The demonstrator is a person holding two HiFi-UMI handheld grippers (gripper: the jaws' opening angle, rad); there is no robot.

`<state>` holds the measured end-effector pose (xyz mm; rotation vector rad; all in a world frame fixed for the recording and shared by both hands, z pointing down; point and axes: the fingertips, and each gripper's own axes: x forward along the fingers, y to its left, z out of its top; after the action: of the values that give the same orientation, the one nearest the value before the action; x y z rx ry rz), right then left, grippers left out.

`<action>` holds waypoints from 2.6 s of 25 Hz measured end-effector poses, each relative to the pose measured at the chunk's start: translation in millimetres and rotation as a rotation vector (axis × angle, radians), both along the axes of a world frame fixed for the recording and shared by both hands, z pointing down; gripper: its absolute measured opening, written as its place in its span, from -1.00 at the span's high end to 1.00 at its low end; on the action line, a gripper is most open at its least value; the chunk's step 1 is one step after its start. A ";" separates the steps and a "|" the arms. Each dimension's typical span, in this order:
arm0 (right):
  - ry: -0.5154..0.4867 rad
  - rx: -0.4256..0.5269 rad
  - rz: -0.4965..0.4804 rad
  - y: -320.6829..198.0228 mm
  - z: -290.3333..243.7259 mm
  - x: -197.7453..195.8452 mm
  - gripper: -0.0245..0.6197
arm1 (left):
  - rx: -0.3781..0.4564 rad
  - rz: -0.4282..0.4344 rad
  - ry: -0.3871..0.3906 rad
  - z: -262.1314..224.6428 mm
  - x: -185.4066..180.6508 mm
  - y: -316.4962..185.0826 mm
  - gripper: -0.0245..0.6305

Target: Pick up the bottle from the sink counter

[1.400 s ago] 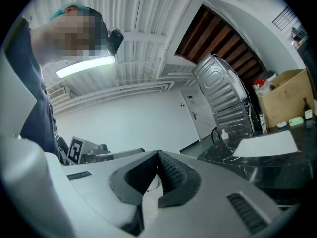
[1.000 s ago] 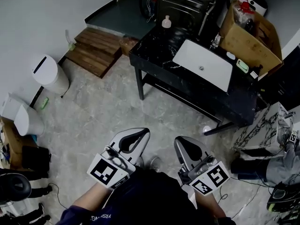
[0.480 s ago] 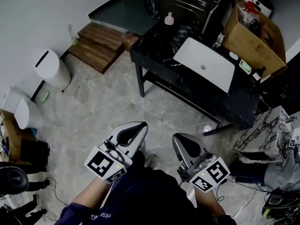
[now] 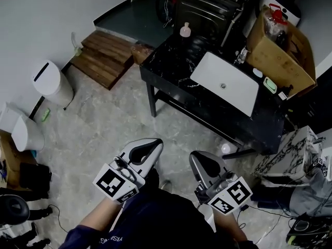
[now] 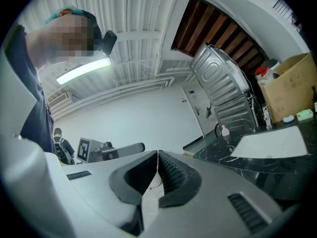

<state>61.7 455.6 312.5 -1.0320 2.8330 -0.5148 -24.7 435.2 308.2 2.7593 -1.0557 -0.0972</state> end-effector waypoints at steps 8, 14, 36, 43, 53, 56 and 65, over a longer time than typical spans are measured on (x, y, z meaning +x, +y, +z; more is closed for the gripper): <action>0.010 0.005 0.032 -57.3 -4.0 -15.1 0.84 | -0.008 0.043 0.003 4.3 -10.4 -58.9 0.90; 0.016 0.010 0.072 -100.3 -9.1 -21.5 0.84 | 0.008 0.086 0.005 -0.8 -12.4 -104.7 0.91; 0.017 0.001 0.149 -218.0 -8.5 -62.6 0.84 | 0.061 0.161 0.011 -9.2 -49.7 -223.8 0.91; 0.017 -0.012 0.167 -237.0 -2.0 -62.1 0.84 | 0.015 0.159 -0.028 0.1 -55.1 -241.7 0.90; 0.018 -0.010 0.168 -270.0 2.0 -55.6 0.84 | 0.014 0.145 -0.036 7.9 -53.9 -273.4 0.90; 0.021 -0.006 0.161 -284.6 2.8 -52.7 0.84 | 0.005 0.134 -0.039 9.8 -51.1 -287.1 0.91; 0.020 -0.009 0.127 -333.0 8.0 -40.1 0.84 | -0.015 0.102 -0.050 16.6 -36.8 -333.6 0.91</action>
<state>21.6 122.6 320.5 -1.2154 2.7604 -0.5079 -61.4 101.5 324.8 2.8099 -0.9207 -0.0063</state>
